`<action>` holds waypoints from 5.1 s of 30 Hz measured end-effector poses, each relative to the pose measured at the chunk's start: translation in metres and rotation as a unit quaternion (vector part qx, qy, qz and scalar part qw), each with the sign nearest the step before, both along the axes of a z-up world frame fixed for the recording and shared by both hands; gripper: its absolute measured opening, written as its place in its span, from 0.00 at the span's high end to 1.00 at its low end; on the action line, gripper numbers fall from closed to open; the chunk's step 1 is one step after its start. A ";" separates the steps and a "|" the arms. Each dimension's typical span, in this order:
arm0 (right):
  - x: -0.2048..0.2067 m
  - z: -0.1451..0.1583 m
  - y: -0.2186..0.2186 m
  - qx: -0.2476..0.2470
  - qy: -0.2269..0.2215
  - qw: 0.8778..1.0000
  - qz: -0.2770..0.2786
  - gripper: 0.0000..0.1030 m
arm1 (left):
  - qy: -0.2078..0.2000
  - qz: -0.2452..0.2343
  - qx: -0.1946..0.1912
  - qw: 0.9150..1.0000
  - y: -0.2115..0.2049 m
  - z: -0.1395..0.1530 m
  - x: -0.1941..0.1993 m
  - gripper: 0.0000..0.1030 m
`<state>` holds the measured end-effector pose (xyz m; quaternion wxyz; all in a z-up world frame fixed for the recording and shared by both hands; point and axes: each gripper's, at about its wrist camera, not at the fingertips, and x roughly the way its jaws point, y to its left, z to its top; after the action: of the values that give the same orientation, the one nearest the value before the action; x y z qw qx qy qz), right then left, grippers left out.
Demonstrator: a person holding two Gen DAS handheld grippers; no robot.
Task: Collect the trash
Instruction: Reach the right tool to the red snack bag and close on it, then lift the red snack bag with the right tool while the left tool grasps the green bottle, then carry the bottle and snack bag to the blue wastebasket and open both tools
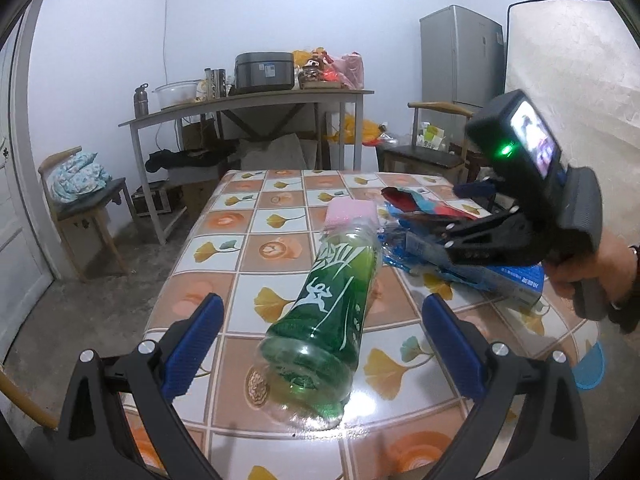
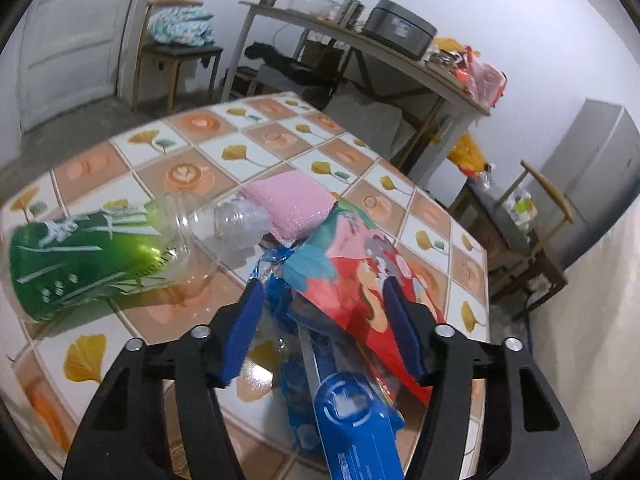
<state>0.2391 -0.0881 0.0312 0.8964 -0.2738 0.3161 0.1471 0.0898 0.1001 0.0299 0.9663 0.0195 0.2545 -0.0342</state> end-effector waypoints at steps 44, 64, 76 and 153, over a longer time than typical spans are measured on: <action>-0.041 0.069 -0.157 0.197 -0.119 0.962 -0.144 0.99 | 0.337 -0.126 0.030 0.932 -0.026 -0.026 0.163 0.06; -0.058 0.078 -0.193 0.229 -0.151 0.945 -0.179 1.00 | 0.378 -0.086 -0.015 0.922 -0.004 -0.029 0.166 0.45; -0.062 0.088 -0.195 0.227 -0.165 0.941 -0.189 1.00 | 0.352 -0.080 -0.069 0.930 0.017 -0.007 0.141 0.46; -0.260 -0.215 -0.582 0.353 0.108 0.648 -0.666 0.69 | 0.480 -0.418 0.003 0.772 -0.635 -0.182 0.097 0.27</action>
<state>-0.0207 -0.6702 -0.1841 0.7417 0.3653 0.4322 -0.3601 0.1872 -0.5350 -0.1520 0.6092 0.1081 0.6518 -0.4386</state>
